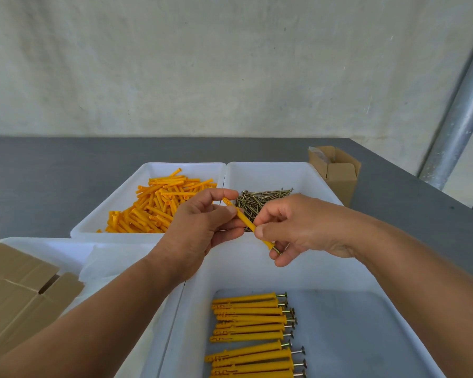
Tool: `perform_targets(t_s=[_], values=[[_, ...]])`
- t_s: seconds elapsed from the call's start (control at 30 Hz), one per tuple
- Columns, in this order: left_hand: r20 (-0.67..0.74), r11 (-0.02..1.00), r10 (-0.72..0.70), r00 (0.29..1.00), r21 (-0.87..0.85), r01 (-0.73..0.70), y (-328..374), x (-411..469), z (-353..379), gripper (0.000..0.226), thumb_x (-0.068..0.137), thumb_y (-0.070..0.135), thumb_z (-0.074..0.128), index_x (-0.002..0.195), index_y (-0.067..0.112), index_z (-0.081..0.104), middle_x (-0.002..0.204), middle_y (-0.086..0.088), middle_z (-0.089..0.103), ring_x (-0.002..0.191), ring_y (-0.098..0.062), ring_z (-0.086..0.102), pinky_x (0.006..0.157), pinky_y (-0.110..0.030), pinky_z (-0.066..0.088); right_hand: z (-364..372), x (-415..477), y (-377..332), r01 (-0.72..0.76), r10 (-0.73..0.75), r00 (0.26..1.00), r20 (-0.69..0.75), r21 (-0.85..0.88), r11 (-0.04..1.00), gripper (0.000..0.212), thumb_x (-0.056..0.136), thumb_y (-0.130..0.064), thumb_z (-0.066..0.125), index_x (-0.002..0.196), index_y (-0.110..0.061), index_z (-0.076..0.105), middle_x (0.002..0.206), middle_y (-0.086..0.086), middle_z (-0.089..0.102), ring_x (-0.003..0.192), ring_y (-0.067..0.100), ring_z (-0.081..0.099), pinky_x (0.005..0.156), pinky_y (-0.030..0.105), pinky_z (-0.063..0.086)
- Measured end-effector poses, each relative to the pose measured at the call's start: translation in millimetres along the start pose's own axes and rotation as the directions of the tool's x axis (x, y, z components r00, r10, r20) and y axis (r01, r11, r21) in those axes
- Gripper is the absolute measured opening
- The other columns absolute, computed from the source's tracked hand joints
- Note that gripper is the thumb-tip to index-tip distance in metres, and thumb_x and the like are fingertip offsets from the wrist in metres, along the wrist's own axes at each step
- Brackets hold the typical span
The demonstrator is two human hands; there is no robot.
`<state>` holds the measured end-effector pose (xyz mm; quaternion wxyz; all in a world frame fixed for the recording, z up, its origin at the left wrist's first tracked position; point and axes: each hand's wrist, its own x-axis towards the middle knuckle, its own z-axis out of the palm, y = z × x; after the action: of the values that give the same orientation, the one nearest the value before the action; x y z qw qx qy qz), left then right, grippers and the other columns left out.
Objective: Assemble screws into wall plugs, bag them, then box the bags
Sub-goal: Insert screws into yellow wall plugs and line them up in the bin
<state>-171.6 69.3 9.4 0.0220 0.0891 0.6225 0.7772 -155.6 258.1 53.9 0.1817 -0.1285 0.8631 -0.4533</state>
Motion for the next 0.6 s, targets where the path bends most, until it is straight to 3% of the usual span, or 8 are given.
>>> perform_targets(t_s=[0.17, 0.27, 0.37, 0.5, 0.6], values=[[-0.029, 0.999, -0.028, 0.999, -0.045, 0.027, 1.4, 0.5, 0.9, 0.018, 0.091, 0.002, 0.058, 0.101, 0.013, 0.07, 0.088, -0.014, 0.071, 0.079, -0.024, 0.07, 0.067, -0.028, 0.059, -2.7, 1.4, 2.0, -0.019, 0.019, 1.0, 0.005, -0.041, 0.999, 0.006, 0.095, -0.014, 0.063, 0.097, -0.009, 0.066, 0.088, 0.012, 0.062, 0.073, 0.02, 0.07, 0.065, 0.03, 0.06], [-0.054, 0.994, -0.041, 0.998, -0.105, 0.035, 3.1, 2.2, 1.6, 0.014, 0.091, 0.007, 0.058, 0.103, 0.009, 0.065, 0.081, -0.009, 0.071, 0.081, -0.023, 0.071, 0.071, -0.028, 0.06, -3.4, -2.4, 1.5, -0.054, 0.065, 0.993, 0.102, -0.102, 0.993, 0.003, 0.094, -0.011, 0.063, 0.093, -0.009, 0.066, 0.091, 0.017, 0.064, 0.072, 0.02, 0.071, 0.063, 0.029, 0.059], [-0.07, 0.982, -0.06, 0.996, -0.185, 0.046, 4.3, 3.0, 1.0, 0.011, 0.091, 0.009, 0.058, 0.101, 0.006, 0.062, 0.077, -0.008, 0.07, 0.078, -0.023, 0.072, 0.072, -0.029, 0.061, 4.2, -5.4, 0.6, -0.069, 0.133, 0.969, 0.209, -0.287, 0.955, 0.004, 0.094, -0.013, 0.062, 0.093, -0.013, 0.066, 0.099, 0.021, 0.068, 0.078, 0.023, 0.073, 0.065, 0.029, 0.06], [-0.068, 0.982, -0.066, 0.995, -0.182, 0.053, 4.0, 3.3, 0.9, 0.012, 0.091, 0.011, 0.058, 0.102, 0.005, 0.062, 0.077, -0.008, 0.07, 0.077, -0.022, 0.072, 0.072, -0.029, 0.061, 18.7, -1.8, -1.5, -0.033, 0.205, 0.954, 0.22, -0.602, 0.798, 0.01, 0.096, -0.021, 0.059, 0.103, -0.02, 0.066, 0.099, 0.009, 0.074, 0.081, 0.017, 0.074, 0.065, 0.018, 0.054], [-0.069, 0.984, -0.066, 0.995, -0.168, 0.053, 3.0, 3.2, 1.0, 0.011, 0.091, 0.011, 0.059, 0.1, 0.006, 0.063, 0.076, -0.007, 0.071, 0.078, -0.022, 0.072, 0.072, -0.029, 0.06, 31.8, -0.6, 2.0, 0.061, 0.135, 0.975, 0.178, -0.794, 0.605, 0.017, 0.097, -0.021, 0.056, 0.109, -0.018, 0.067, 0.099, 0.002, 0.074, 0.085, 0.011, 0.071, 0.061, 0.016, 0.048]])
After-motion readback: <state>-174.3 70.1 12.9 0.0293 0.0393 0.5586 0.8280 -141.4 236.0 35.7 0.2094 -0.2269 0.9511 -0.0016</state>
